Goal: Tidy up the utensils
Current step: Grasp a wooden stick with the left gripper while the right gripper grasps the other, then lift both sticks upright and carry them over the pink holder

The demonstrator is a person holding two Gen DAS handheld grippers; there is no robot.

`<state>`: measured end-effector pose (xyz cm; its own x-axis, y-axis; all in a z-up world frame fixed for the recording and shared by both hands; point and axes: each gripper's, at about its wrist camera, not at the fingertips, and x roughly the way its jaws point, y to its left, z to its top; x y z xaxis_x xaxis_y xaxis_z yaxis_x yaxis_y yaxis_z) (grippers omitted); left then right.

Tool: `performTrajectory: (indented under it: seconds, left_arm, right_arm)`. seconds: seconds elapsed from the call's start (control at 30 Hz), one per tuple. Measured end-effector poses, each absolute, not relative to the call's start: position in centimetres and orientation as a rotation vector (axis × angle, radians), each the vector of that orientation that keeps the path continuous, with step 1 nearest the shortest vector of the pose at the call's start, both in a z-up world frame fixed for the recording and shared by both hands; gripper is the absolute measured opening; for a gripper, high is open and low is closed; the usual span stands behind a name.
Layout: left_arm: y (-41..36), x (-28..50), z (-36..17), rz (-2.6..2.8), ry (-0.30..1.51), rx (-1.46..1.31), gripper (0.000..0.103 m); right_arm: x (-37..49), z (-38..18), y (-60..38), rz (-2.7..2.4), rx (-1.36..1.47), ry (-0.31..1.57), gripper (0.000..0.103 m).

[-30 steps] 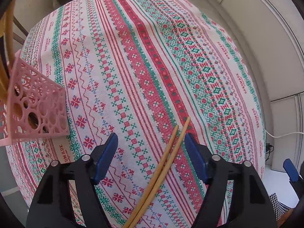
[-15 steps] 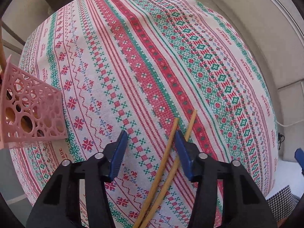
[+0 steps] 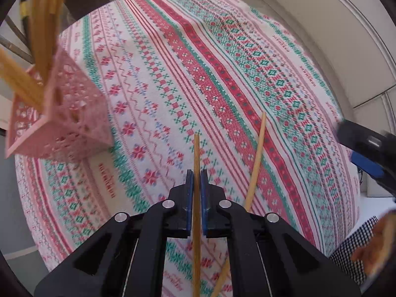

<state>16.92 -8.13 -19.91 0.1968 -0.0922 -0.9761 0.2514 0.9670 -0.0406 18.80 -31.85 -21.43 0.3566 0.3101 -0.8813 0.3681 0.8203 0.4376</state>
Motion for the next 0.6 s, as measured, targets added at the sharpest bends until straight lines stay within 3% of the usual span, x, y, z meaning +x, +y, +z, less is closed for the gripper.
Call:
performTrajectory:
  seconds: [0.23,0.47,0.57,0.6]
  left_arm:
    - [-5.3,13.7,-14.2,-0.215,1.235,0.142,0.005]
    - [-2.3,11.9,-8.8,-0.126,1.081,0.156,0.005]
    - [-1.0,11.4,-7.5,-0.110,1.041,0.134,0.005]
    - [-0.5,11.4,-7.1,-0.108,1.030,0.127,0.005]
  right_arm:
    - [21.4,-22.6,-26.7,-0.085,0.406,1.235,0.096]
    - [22.7,-24.9,-23.4,-0.020,0.393,1.338,0.097]
    - [22.5,-25.1,-22.3,-0.025,0.352,1.320,0.091]
    - [22.4,-25.0,-21.9,-0.030,0.332,1.311,0.080]
